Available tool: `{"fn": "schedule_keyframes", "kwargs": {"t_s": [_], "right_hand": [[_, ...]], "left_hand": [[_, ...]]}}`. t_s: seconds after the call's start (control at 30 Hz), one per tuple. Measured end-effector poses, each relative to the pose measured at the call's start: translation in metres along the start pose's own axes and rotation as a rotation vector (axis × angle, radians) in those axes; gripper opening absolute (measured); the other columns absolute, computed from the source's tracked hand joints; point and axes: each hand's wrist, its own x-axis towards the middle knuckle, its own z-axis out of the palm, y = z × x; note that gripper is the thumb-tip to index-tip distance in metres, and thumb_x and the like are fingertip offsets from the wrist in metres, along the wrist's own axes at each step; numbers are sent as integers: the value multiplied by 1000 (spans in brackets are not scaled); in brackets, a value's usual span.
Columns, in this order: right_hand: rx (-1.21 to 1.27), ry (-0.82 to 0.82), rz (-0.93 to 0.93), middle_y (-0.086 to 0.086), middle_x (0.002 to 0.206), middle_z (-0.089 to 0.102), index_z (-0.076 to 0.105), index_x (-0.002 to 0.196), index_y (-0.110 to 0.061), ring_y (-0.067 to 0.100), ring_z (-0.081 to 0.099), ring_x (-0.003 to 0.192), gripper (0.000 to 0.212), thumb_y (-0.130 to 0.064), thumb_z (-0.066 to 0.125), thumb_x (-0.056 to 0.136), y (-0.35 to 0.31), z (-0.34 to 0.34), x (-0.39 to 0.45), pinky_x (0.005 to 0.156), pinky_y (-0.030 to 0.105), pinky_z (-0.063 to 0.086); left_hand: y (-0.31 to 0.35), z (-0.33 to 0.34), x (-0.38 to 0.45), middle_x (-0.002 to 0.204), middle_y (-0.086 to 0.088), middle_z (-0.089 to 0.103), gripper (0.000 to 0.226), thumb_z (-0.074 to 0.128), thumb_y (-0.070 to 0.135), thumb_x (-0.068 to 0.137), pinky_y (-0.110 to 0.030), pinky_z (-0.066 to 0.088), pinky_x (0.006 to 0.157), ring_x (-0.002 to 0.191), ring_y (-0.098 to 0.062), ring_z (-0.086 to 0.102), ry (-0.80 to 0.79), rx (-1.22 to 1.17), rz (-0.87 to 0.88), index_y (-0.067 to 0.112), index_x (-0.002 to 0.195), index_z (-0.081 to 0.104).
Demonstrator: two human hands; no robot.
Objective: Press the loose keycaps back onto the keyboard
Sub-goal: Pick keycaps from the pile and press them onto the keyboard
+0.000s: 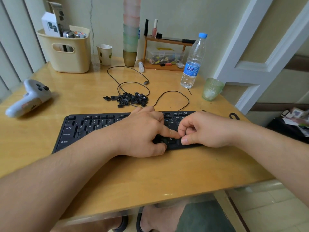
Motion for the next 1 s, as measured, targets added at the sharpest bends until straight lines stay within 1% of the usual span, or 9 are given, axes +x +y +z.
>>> {"fn": "schedule_keyframes", "kwargs": {"t_s": [0.17, 0.3, 0.4, 0.5, 0.57, 0.67, 0.8, 0.93, 1.0], "right_hand": [[21, 37, 40, -7, 61, 50, 70, 85, -23, 5, 39, 53, 11, -24, 73, 96, -2, -11, 2, 54, 18, 34], [25, -1, 92, -9, 62, 52, 72, 84, -25, 8, 43, 58, 12, -26, 72, 96, -2, -19, 5, 63, 29, 38], [24, -35, 129, -16, 58, 53, 73, 82, -25, 3, 46, 57, 15, -25, 72, 96, -4, -13, 10, 64, 25, 39], [-24, -98, 155, -5, 71, 57, 74, 83, -33, 20, 50, 69, 12, -33, 70, 95, -8, -11, 16, 66, 40, 41], [-55, -125, 176, -1, 75, 58, 73, 84, -38, 26, 50, 71, 12, -35, 69, 95, -10, -12, 18, 65, 44, 42], [-81, -144, 195, 0, 79, 59, 72, 84, -39, 25, 52, 73, 12, -36, 69, 95, -15, -13, 20, 66, 43, 44], [-122, -90, 181, -3, 80, 62, 73, 84, -30, 20, 57, 75, 12, -30, 69, 95, -20, -11, 19, 68, 39, 49], [-175, -10, 167, -9, 75, 62, 72, 80, -27, 12, 57, 72, 13, -23, 73, 92, -30, -10, 16, 63, 27, 44], [-203, 18, 169, -10, 72, 62, 72, 79, -26, 10, 57, 71, 13, -21, 75, 90, -34, -7, 17, 60, 26, 41]], "left_hand": [[-2, -1, 0, 100, 12, 46, 61, 45, 62, 83, -41, 38, 97, 105, -16, 40, 11, 7, -40, 61, 144, 45], [-6, -5, -1, 104, 11, 48, 63, 44, 62, 83, -45, 39, 101, 107, -16, 40, 12, 12, -71, 58, 146, 46], [-6, -4, -2, 103, 10, 49, 63, 44, 62, 83, -46, 39, 102, 107, -15, 41, -2, 5, -72, 58, 145, 46], [-6, -4, -1, 101, 10, 49, 60, 45, 62, 83, -45, 38, 102, 106, -16, 41, -10, -9, -62, 61, 142, 48], [-6, -4, -1, 99, 11, 48, 58, 45, 62, 82, -45, 38, 102, 105, -15, 41, -13, -18, -55, 63, 140, 50], [-6, -2, -1, 97, 13, 46, 56, 45, 62, 82, -41, 35, 100, 102, -14, 39, -20, -15, -38, 64, 138, 50], [-4, 0, 0, 97, 12, 45, 57, 44, 62, 83, -33, 28, 87, 100, -13, 36, -33, -4, -11, 64, 140, 48], [-3, 0, 0, 96, 12, 45, 58, 42, 63, 83, -34, 29, 90, 101, -15, 38, -46, 4, -15, 63, 141, 47], [-3, -1, 0, 95, 14, 44, 58, 42, 63, 83, -35, 31, 92, 101, -15, 39, -48, 9, -18, 64, 140, 48]]}}
